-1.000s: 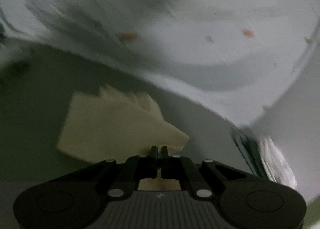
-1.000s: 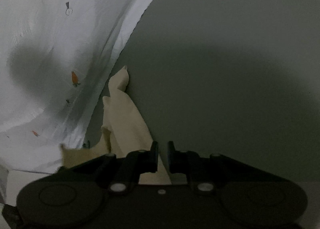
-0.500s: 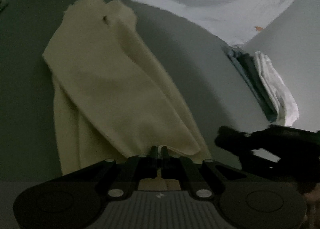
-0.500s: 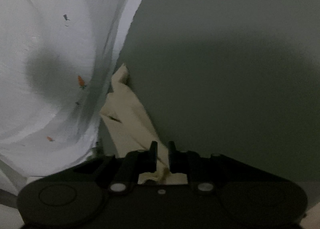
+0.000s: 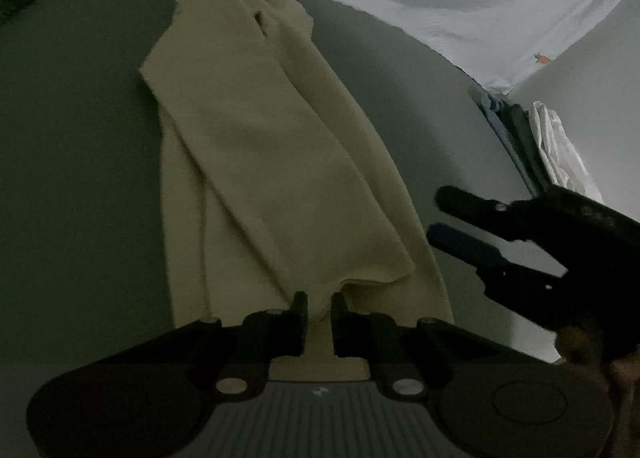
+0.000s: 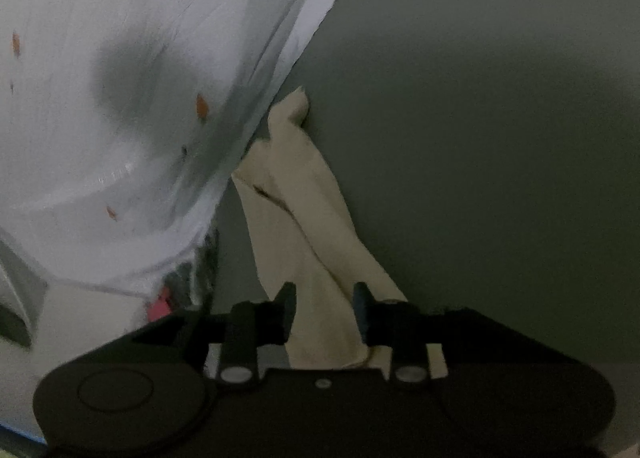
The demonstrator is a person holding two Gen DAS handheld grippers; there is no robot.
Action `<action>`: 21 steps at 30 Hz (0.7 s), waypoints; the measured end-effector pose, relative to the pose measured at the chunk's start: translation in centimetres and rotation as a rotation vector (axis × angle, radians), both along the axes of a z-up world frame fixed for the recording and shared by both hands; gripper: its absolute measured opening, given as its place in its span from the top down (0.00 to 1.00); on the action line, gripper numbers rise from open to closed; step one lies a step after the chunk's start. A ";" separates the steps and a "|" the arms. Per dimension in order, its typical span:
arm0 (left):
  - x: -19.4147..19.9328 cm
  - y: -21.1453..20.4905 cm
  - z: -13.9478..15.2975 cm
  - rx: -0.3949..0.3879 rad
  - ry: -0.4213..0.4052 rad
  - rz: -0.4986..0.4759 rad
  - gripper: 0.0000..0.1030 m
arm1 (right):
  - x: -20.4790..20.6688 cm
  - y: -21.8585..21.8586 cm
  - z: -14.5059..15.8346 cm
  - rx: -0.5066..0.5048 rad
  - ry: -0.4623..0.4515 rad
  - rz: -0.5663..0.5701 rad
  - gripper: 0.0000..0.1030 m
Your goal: Fold clothes
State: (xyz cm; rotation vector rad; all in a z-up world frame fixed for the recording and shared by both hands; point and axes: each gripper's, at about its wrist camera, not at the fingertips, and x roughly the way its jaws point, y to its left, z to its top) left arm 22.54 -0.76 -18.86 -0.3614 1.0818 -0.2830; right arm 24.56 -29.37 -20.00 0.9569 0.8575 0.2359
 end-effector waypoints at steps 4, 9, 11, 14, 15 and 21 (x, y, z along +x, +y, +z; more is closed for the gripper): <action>-0.5 1.3 0.3 0.011 -0.007 0.058 0.85 | 0.9 2.1 0.0 -0.198 -0.004 0.088 0.66; -1.2 3.3 0.2 0.021 0.008 0.128 0.84 | 1.8 4.2 0.0 -0.339 -0.042 0.199 0.91; -1.2 3.8 0.1 0.026 0.014 0.152 0.84 | 2.0 4.1 0.0 -0.302 -0.044 0.217 0.96; -1.3 4.4 0.1 0.028 0.024 0.175 0.83 | 1.8 3.2 0.4 -0.208 -0.100 0.192 0.97; -1.3 4.6 0.0 0.028 0.028 0.179 0.83 | 1.7 2.8 0.6 -0.173 -0.122 0.189 0.98; -1.2 4.5 -0.2 0.027 0.047 0.168 0.83 | 0.2 0.0 0.2 0.052 -0.111 0.093 0.98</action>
